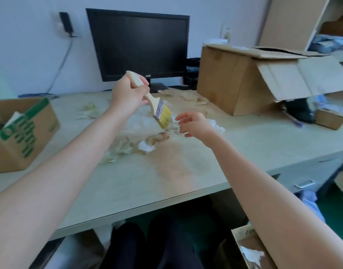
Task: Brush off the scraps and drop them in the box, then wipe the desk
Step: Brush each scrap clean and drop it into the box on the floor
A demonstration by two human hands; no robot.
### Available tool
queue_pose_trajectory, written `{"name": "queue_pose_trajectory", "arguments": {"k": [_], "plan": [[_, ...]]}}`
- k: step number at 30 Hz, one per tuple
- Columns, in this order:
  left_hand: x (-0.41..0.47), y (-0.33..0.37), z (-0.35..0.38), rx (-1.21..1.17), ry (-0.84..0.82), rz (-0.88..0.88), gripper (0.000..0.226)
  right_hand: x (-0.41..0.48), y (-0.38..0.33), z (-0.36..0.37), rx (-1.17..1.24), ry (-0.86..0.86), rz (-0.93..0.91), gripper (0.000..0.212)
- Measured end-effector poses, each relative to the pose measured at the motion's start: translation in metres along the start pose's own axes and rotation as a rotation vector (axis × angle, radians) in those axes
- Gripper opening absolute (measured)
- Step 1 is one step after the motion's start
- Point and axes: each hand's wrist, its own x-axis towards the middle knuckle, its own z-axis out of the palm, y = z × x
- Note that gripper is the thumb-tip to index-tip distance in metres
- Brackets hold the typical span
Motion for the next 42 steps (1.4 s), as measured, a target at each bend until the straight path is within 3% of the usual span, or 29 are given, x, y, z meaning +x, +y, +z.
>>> {"name": "queue_pose_trajectory", "arguments": {"k": [15,19,26,29,32,37,42], "plan": [[-0.012,-0.013,-0.133,0.216,0.213,-0.094,0.025,0.006,-0.054,0.12,-0.202,-0.37,-0.173,0.036],[-0.016,-0.009,-0.168,0.277,0.271,-0.12,0.025,0.012,-0.056,0.132,-0.37,-0.403,-0.155,0.059],[-0.033,-0.003,-0.202,0.426,0.177,-0.244,0.019,0.011,-0.06,0.134,-0.721,-0.378,-0.123,0.078],[-0.039,-0.008,-0.196,0.393,0.125,-0.311,0.013,0.006,-0.063,0.131,-0.831,-0.475,-0.055,0.085],[-0.039,-0.016,-0.182,0.346,0.113,-0.343,0.009,0.001,-0.061,0.132,-0.786,-0.581,-0.045,0.084],[-0.031,-0.028,-0.161,0.238,0.19,-0.324,0.019,0.005,-0.055,0.136,-0.588,-0.543,-0.129,0.075],[-0.028,-0.038,-0.148,0.153,0.258,-0.277,0.022,0.007,-0.053,0.14,-0.491,-0.58,-0.078,0.079]]}}
